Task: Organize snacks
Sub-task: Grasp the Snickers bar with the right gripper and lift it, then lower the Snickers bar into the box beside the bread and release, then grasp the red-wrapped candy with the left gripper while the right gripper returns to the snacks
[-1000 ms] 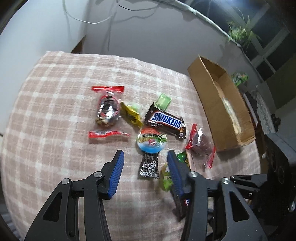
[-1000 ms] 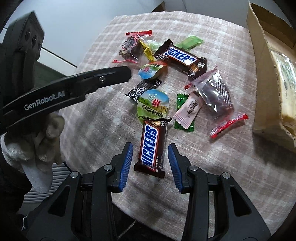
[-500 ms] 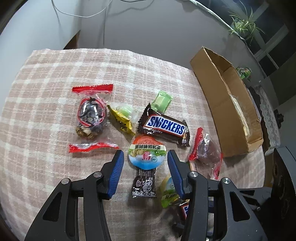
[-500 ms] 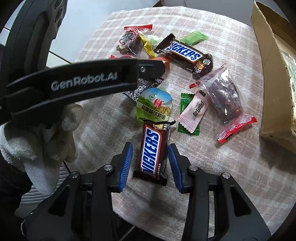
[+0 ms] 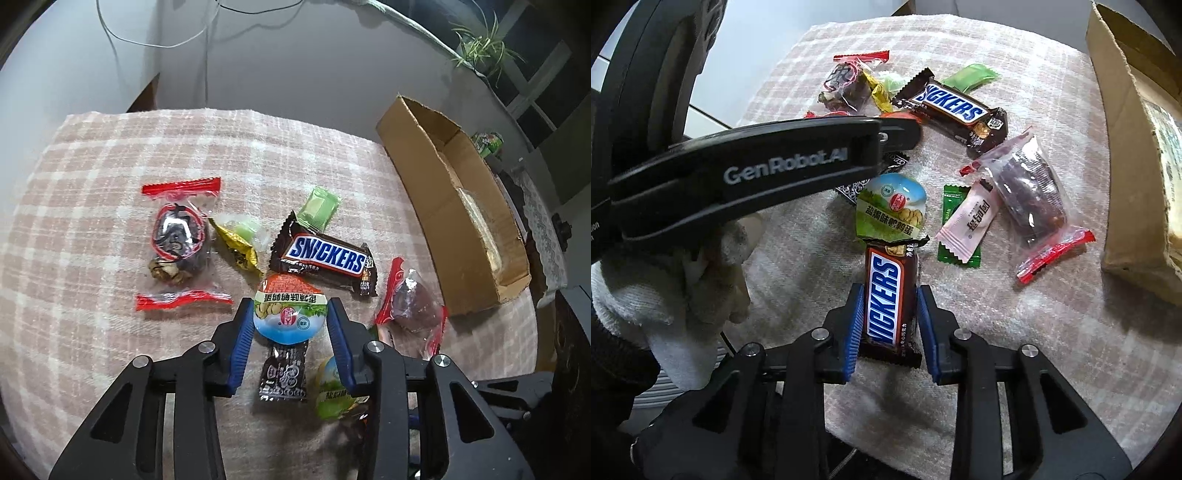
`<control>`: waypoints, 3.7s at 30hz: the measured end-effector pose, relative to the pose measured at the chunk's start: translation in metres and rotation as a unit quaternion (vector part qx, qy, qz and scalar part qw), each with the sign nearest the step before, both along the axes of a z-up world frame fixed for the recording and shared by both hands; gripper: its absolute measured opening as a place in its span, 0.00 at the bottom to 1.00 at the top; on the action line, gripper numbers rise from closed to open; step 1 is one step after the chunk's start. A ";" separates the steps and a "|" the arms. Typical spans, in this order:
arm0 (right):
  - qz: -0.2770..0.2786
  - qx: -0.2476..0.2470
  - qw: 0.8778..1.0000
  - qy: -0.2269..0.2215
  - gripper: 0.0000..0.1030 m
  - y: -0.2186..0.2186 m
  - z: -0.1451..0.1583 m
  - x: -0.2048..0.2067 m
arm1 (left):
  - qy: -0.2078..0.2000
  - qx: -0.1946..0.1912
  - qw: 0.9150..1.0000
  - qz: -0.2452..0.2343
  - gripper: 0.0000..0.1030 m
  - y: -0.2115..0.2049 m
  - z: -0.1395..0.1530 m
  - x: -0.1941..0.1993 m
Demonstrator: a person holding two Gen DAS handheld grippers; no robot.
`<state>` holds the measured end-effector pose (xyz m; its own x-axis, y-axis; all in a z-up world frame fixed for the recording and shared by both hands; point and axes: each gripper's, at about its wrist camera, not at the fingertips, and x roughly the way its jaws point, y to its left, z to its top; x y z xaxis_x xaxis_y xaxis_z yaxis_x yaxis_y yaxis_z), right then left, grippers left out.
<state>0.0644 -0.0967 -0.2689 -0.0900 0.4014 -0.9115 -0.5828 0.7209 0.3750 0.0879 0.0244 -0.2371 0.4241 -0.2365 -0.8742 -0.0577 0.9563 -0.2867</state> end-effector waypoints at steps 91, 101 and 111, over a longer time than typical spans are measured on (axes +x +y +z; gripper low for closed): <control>-0.168 -0.006 0.977 -0.132 0.54 -0.157 0.100 0.095 | -0.088 -0.031 0.993 -0.066 0.50 -0.064 0.075 0.061; -0.099 0.032 0.990 -0.096 0.54 -0.104 0.095 0.054 | -0.089 -0.019 0.996 0.014 0.50 0.009 0.074 0.032; -0.027 0.038 0.997 -0.068 0.54 -0.036 0.067 0.022 | -0.067 -0.008 0.995 0.067 0.50 0.055 0.050 0.011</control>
